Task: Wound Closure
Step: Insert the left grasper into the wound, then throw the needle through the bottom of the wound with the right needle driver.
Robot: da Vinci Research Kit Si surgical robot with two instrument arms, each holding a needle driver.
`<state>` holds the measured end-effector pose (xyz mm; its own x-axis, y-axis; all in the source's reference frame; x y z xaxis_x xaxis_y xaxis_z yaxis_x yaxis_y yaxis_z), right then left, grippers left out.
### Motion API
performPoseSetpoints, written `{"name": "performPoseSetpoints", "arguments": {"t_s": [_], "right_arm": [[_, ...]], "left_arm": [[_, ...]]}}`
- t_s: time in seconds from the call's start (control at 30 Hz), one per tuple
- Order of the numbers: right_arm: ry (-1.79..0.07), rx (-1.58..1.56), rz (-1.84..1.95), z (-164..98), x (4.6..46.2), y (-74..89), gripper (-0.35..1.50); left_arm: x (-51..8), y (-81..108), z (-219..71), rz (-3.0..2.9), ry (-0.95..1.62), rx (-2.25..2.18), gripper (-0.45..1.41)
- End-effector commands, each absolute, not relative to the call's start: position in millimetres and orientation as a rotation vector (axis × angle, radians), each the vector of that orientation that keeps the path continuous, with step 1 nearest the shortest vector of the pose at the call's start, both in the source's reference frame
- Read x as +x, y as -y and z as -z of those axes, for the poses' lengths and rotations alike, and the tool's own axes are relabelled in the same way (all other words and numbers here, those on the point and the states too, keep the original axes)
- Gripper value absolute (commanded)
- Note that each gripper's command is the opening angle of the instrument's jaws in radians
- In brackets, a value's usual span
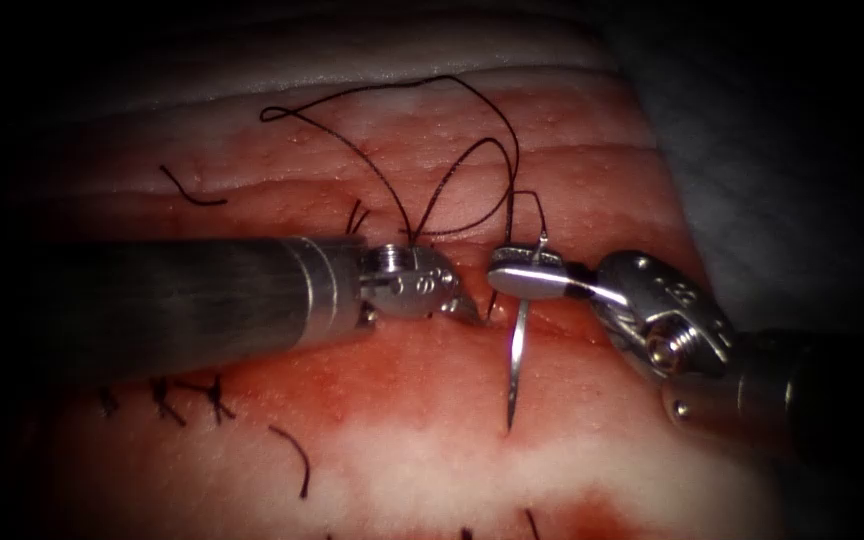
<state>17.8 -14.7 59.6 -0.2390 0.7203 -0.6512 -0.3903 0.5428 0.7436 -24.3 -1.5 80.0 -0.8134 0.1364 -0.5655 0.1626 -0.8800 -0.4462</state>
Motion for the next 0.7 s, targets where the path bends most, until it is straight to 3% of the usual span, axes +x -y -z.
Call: {"name": "performPoseSetpoints", "arguments": {"t_s": [0.03, 0.27, 0.33, 0.43, 0.7], "right_arm": [[-1.494, 0.243, -1.056, -60.8, 18.1, 13.7, -0.35], [-1.519, 0.067, -0.997, -62.8, 17.7, 11.7, -0.35], [-1.525, 0.031, -0.987, -63.3, 17.7, 11.6, -0.35], [-1.526, -0.024, -0.952, -63.9, 18.0, 11.9, -0.35], [-1.505, -0.155, -0.833, -65.1, 18.9, 12.7, -0.35]], "left_arm": [[-24.6, 1.9, -80.6, 2.873, -0.798, 0.919, -0.45], [-23.8, 2.9, -79.3, 2.864, -0.877, 0.896, -0.42], [-23.5, 2.8, -78.7, 2.864, -0.888, 0.899, -0.21], [-23.4, 2.7, -77.7, 2.861, -0.889, 0.940, -0.11], [-23.8, 3.0, -76.4, 2.865, -0.874, 0.987, -0.05]]}}
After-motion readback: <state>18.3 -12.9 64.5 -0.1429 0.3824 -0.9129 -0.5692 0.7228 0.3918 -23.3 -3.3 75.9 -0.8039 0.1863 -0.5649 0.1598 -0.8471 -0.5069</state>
